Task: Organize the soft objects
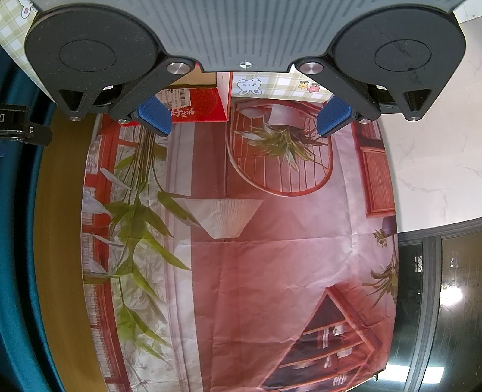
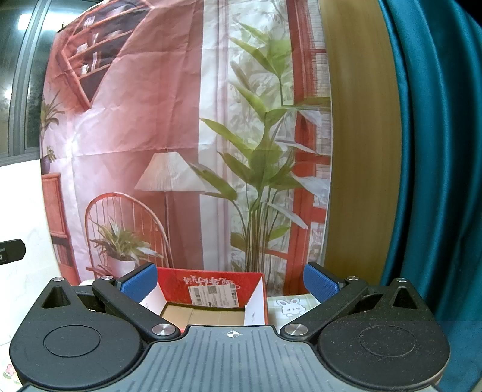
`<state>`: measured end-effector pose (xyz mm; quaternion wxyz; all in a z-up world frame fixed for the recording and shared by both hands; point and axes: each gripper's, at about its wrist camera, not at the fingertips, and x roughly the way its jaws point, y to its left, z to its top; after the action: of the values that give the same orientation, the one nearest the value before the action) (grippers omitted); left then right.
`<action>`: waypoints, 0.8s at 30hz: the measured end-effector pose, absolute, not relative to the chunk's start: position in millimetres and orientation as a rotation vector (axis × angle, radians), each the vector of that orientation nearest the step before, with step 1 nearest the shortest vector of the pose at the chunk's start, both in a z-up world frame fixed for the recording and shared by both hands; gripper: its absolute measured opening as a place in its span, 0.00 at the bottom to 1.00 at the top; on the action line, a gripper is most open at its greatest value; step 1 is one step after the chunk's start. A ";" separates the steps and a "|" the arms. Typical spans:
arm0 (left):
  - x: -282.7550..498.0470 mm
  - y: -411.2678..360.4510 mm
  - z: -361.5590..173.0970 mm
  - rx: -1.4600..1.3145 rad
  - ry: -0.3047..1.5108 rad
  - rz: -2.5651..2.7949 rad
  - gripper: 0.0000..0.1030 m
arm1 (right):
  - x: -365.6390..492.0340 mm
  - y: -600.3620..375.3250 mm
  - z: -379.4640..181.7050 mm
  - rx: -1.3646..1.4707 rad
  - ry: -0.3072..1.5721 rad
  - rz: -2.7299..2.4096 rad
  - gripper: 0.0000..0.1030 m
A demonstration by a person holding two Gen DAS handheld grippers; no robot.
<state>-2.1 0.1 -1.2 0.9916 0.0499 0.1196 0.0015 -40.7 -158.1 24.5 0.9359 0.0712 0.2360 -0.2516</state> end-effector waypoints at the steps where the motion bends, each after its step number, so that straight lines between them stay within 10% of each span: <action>1: -2.5 1.2 -0.9 0.099 0.240 0.002 1.00 | -40.4 -158.0 25.4 0.146 0.482 -0.514 1.00; 24: -2.5 1.2 -0.3 0.098 0.239 0.003 1.00 | -40.6 -159.1 24.2 0.145 0.476 -0.514 1.00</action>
<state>-2.5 1.2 -0.3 0.9917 0.0487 0.1194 0.0016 -40.6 -159.1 24.2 0.9366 0.0709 0.2332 -0.2516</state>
